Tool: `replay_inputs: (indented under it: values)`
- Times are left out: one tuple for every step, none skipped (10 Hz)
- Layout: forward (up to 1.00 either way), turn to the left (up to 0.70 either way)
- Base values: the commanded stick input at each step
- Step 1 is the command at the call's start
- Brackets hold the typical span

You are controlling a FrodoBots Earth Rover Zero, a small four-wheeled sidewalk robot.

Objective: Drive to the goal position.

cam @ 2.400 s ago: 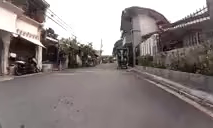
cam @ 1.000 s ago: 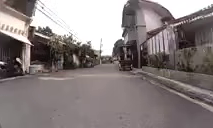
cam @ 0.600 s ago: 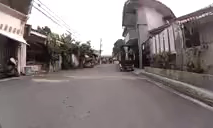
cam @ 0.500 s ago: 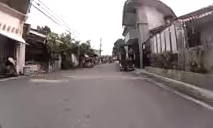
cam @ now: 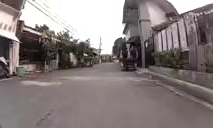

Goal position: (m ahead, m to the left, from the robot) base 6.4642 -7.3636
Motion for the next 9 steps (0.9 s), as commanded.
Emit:
replay_inputs:
  values:
    - [1.00,0.00]
    - [1.00,0.00]
    - [1.00,0.00]
    - [1.00,0.00]
    - [1.00,0.00]
    - [1.00,0.00]
    - [1.00,0.00]
    - [1.00,0.00]
    - [1.00,0.00]
